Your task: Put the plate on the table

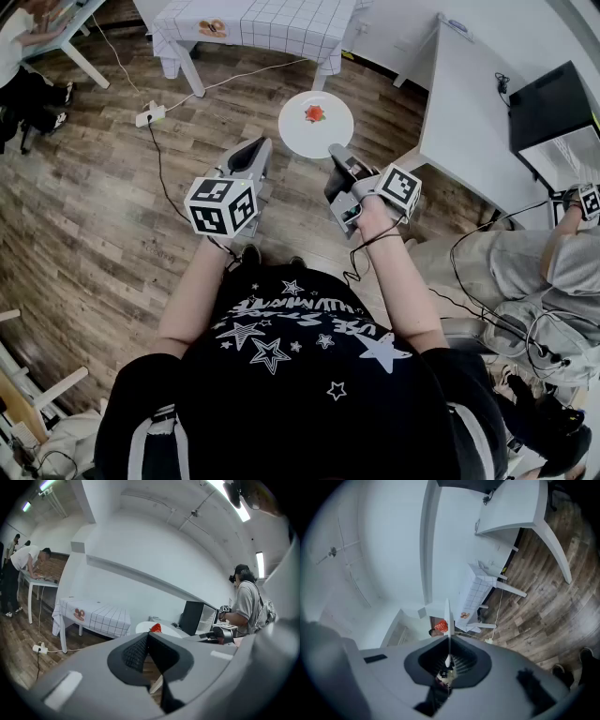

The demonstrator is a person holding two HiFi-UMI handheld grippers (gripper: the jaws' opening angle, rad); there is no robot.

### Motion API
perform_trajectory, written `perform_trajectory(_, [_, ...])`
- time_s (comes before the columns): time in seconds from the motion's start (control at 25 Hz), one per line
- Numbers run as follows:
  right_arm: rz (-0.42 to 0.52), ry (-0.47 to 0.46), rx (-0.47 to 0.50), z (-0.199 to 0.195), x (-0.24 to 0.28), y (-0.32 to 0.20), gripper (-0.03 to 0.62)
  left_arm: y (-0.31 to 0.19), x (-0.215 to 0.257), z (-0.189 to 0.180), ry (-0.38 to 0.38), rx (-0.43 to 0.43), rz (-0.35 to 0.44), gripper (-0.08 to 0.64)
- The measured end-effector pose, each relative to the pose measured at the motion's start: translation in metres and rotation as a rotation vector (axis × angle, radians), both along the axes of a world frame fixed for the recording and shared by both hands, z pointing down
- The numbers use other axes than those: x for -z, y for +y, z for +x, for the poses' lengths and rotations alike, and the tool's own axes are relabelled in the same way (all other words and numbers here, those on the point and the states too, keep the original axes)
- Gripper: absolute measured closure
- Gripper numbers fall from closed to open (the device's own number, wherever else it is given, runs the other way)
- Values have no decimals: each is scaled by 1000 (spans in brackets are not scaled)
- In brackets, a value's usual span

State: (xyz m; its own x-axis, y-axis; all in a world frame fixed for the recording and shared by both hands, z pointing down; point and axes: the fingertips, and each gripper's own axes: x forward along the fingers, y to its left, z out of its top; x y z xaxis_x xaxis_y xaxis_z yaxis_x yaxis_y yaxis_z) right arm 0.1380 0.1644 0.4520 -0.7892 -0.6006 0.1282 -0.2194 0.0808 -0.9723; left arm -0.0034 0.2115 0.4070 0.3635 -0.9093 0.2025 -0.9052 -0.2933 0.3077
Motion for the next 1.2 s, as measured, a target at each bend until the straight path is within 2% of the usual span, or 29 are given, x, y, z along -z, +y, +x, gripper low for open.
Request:
perform_trajectory(0.44, [-11,-61,-42,-3,5,-7,569,-6,-2,7,-5,64,2,551])
perform_trajectory(0.6, [-24,-60,-55,-2,6,-13,569,-12,-5,13,-45,92,-4,551])
perform_trajectory(0.76, [-37,-81,-48,-3,4,-12,569,-9,-10,23,-45,96,-11,551])
perform_trajectory(0.96, [-78,-39,-51,9,-7,-12,569,-5,-12,30,-52,114,-18,551])
perform_trajectory(1.08, [-71,-32,-32,13,-9,-14,569,-2,-12,30,-50,140,-16,551])
perform_trajectory(1.2, [-54,-67,-8,10,-8,-17,569,0,-12,28,-53,159,-17,551])
